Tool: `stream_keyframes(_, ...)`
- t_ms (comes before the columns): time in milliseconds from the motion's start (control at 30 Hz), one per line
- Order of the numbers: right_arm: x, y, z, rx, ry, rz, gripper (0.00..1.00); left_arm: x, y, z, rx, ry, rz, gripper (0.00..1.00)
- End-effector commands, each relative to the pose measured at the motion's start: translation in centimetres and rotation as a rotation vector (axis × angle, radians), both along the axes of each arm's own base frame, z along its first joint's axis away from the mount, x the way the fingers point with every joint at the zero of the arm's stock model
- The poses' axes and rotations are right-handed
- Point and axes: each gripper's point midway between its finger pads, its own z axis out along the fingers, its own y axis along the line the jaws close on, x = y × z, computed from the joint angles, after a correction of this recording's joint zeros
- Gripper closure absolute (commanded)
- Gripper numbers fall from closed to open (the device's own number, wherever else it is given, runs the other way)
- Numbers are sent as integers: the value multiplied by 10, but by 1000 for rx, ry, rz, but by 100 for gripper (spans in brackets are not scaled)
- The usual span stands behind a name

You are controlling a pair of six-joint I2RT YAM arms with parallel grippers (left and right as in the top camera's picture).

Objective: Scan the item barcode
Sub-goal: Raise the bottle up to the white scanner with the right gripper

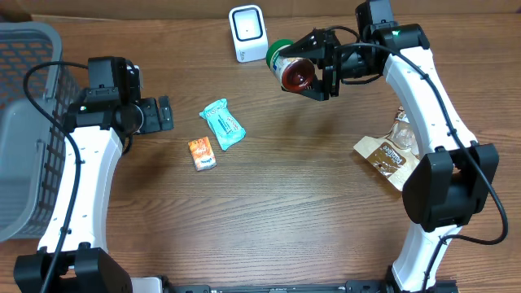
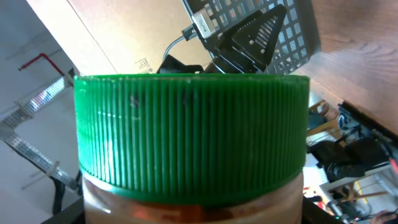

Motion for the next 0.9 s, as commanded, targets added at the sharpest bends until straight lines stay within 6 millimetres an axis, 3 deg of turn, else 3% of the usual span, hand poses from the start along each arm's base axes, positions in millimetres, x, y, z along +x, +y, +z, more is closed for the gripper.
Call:
stream_keyframes(0,-6,-1,25,42,23,18,48,0,3,-3,21,11,-18,0)
stream_keyframes(167,14,5,6,-72,-150,-43,50,0,3,-3,21,10,-18,0)
stream_keyframes(300,46,7,-40,-363,-407,-153,60,0,3,-3,21,10,-18,1)
stream_keyframes(400,62,1,-60,-518,-533,-187,62,0,3,-3,21,11,-18,0)
stream_keyframes(700,80,1,-67,-630,-783,-180,60,0,3,-3,21,10,-18,0)
stream_keyframes(867,84,19,-71,-742,-906,-166,57,0,3,-3,21,11,-18,0)
